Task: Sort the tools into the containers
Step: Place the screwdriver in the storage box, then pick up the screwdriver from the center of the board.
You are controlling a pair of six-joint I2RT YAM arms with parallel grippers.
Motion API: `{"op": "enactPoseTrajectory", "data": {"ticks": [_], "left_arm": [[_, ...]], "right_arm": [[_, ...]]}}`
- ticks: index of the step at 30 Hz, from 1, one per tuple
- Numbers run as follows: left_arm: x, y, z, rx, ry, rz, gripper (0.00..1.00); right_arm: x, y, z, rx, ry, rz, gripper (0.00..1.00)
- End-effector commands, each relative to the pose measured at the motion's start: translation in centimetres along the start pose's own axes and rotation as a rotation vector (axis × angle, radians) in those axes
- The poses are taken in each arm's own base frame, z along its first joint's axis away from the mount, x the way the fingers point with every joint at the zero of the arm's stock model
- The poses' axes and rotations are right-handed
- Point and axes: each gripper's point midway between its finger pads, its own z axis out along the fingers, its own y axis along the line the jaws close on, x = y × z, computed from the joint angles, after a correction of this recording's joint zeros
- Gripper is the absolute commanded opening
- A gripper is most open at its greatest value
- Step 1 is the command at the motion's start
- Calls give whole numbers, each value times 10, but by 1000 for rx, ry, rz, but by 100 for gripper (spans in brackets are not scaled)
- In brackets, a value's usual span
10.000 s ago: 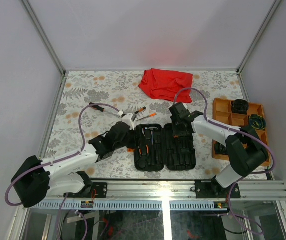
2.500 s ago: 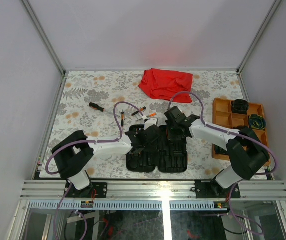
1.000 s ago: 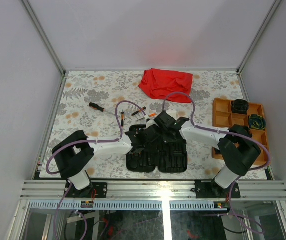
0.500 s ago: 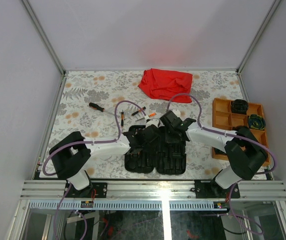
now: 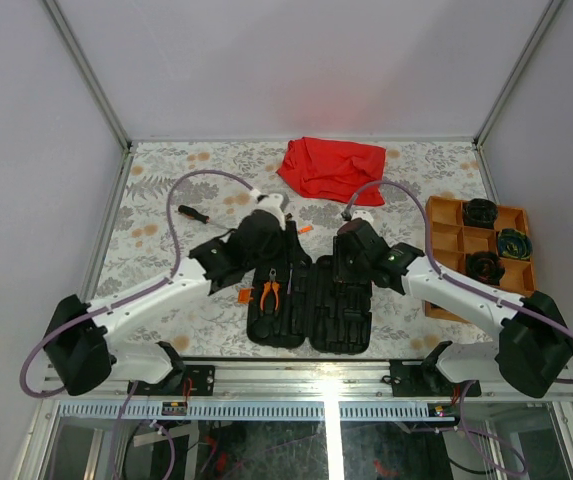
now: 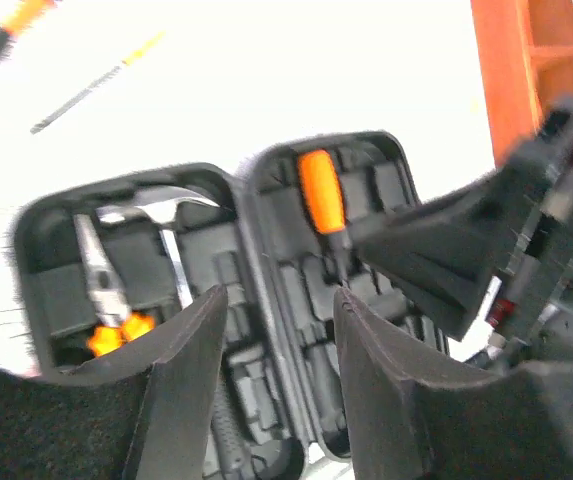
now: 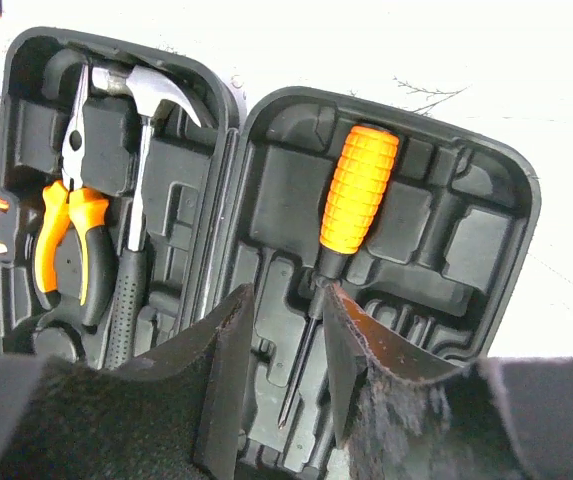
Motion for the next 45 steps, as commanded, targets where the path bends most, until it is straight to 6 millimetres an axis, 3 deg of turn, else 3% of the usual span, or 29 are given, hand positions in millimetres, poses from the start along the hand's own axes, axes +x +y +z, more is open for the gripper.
{"op": "enactPoseTrajectory", "data": {"ticks": [1,6,13,19,23,25,29,35,37,41,45], "left_arm": [[-23,49,-19,-128,-62,-54,47],[-31,91,-30,-222,-94,-146,48],[-23,119,-34,-311,-103,-213,48],[-29,155,-43,-452,-138,-307,51],[-37,179,-48,-521,-172,-378,62],[-42,189,-52,-558,-192,-407,68],[-51,204,-57,-610,-230,-452,78],[-72,221,-69,-672,-314,-504,91],[-78,226,-71,-684,-352,-522,93],[-87,240,-76,-719,-428,-572,98],[-87,255,-76,-760,-440,-605,100]], "right_arm": [[-3,-10,-4,36,-50,14,42],[21,-32,1,128,9,70,43],[53,-53,12,156,100,111,40],[46,-73,18,206,95,107,40],[27,-86,17,268,60,70,40],[19,-84,16,262,45,54,40],[7,-54,14,91,21,0,40],[-2,-29,-6,-90,-74,-29,43],[-5,-28,-13,-107,-105,-24,44],[-13,-29,-26,-114,-172,21,57],[-18,-35,-33,-92,-216,36,59]]}}
